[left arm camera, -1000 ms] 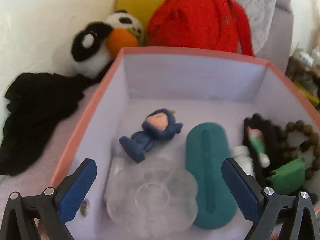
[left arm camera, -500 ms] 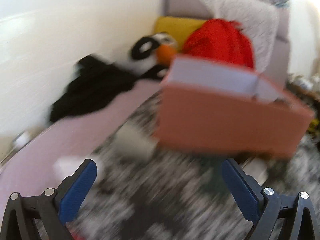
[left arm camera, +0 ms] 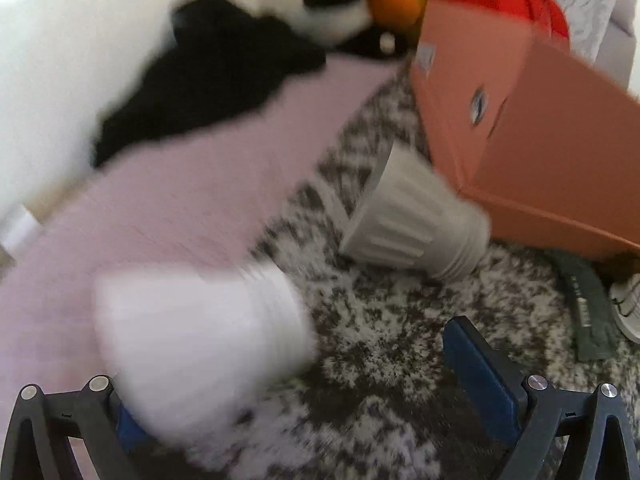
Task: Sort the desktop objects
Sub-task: 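Move both grippers back toward the lamp shades on the bed, then grasp the white lamp shade with the left gripper while the right grasps the grey lamp shade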
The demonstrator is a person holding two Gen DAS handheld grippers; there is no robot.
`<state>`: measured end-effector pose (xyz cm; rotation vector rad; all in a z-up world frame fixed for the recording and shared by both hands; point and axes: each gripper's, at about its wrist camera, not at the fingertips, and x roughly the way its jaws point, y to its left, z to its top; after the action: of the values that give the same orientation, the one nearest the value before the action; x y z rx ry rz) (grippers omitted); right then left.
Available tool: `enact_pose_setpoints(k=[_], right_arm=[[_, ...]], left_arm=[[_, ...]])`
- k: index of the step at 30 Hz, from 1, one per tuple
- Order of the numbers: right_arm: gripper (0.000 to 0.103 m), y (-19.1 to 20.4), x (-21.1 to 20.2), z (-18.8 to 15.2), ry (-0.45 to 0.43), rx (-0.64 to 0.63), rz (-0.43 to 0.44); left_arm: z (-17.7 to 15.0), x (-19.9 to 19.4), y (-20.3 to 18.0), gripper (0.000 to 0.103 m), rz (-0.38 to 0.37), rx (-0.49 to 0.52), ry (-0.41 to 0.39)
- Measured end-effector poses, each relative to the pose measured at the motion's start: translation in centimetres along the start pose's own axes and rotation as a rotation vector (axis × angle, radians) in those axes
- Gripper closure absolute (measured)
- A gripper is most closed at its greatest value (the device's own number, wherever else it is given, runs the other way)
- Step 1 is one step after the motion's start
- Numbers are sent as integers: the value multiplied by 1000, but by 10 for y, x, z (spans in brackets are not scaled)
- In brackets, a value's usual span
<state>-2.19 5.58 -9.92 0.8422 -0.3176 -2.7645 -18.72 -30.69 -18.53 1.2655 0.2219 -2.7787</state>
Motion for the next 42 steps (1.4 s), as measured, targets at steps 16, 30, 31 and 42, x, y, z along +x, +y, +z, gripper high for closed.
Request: enact_pose_setpoints(k=[16,30,31,42], right_arm=[[57,196,150,54,271,-156,221],[42,221,290,58,471,51,131],[42,218,292,55,472,63,140],[43,157,108,22,282,14,220]], left_arm=[[1,-37,30,102,-299,-113,-101],[3,-38,59,102,-342,-227,-105],[3,-38,59,102,-343,-228,-105],[7,-68,27,102,-277,-90,-172]])
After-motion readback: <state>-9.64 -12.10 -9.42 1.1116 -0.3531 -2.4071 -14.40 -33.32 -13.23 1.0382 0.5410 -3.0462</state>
